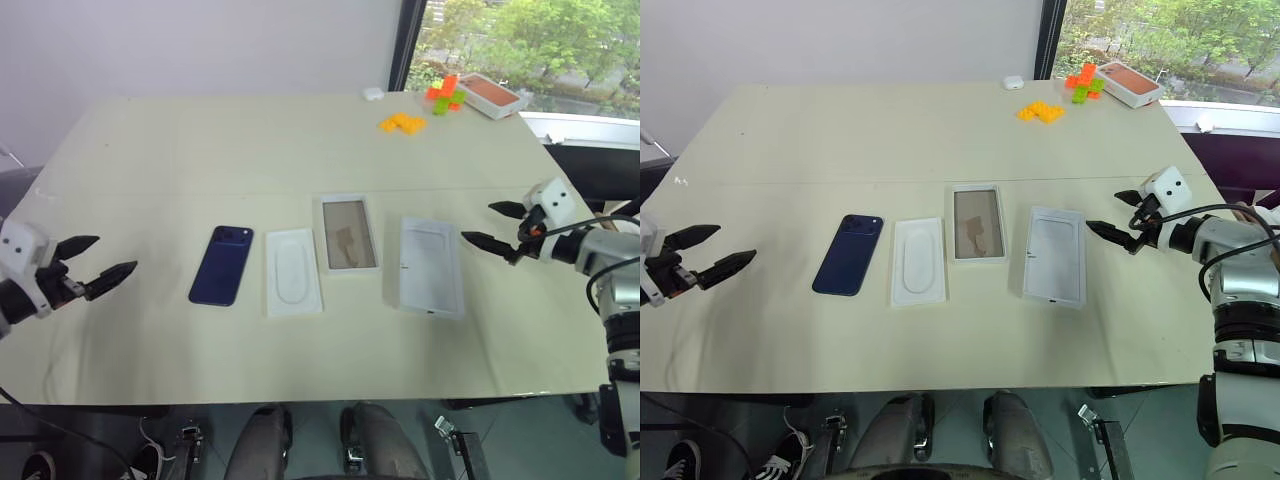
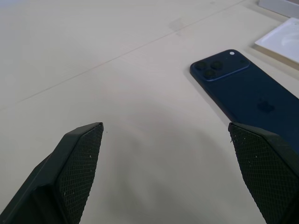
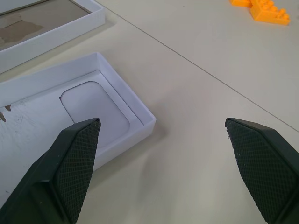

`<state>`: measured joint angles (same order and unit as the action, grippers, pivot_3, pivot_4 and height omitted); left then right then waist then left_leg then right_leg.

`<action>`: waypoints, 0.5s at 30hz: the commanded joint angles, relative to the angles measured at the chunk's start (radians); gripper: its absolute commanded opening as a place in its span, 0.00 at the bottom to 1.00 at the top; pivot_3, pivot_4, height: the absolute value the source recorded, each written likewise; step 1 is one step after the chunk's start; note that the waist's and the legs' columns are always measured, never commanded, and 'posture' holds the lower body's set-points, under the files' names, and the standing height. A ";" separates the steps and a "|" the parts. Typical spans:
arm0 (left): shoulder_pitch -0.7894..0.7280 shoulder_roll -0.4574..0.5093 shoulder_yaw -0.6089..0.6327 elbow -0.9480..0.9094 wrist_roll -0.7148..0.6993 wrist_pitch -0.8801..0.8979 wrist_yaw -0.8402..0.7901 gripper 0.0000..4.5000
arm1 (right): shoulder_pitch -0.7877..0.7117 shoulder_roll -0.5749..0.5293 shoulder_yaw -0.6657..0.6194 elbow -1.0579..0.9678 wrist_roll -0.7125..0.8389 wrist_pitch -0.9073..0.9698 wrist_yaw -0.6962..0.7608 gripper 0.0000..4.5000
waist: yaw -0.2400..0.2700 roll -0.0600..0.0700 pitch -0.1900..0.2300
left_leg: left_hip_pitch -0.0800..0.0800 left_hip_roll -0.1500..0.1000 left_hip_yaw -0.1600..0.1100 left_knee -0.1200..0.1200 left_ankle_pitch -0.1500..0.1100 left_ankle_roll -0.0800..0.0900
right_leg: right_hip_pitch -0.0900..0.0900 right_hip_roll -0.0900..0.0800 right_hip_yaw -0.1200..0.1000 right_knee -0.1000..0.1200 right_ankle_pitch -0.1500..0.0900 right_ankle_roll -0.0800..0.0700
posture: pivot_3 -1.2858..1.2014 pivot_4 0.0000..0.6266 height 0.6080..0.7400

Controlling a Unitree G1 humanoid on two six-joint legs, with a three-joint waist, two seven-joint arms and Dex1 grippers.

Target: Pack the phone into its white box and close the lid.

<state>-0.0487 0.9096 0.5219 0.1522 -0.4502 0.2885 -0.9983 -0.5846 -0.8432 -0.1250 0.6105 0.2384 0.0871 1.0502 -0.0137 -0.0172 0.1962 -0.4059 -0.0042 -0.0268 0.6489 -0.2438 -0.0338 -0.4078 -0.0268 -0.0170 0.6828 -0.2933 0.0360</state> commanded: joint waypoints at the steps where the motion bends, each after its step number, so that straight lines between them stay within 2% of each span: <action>1: -0.026 0.006 0.020 -0.033 -0.035 0.026 0.010 1.00 | 0.001 -0.017 -0.021 -0.027 0.007 -0.017 0.024 0.99 | 0.000 0.000 0.000 | 0.000 0.000 0.000 0.000 0.000 0.000 | 0.000 0.000 0.000 0.000 0.000 0.000 | 0.52 0.24 1.00; 8: -0.023 0.005 0.025 -0.041 -0.047 0.055 0.009 1.00 | 0.064 -0.039 -0.032 -0.065 0.018 -0.007 0.083 0.99 | 0.001 0.000 0.000 | 0.000 0.000 0.000 0.000 0.000 0.000 | 0.000 0.000 0.000 0.000 0.000 0.000 | 0.52 0.24 1.00; 15: -0.041 0.003 0.012 -0.038 -0.046 0.074 0.028 1.00 | 0.061 -0.026 -0.038 -0.091 0.023 0.017 0.068 0.99 | -0.002 0.000 0.000 | 0.002 0.000 0.001 0.000 0.000 0.000 | 0.001 0.000 0.001 0.001 0.000 0.000 | 0.52 0.24 1.00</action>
<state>-0.0757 0.9087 0.5230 0.1333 -0.4844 0.3541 -0.9821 -0.5046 -0.8549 -0.1335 0.5638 0.2414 0.1022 1.1239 -0.0156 -0.0174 0.1961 -0.4039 -0.0041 -0.0263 0.6494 -0.2438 -0.0338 -0.4069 -0.0263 -0.0158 0.6843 -0.2933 0.0361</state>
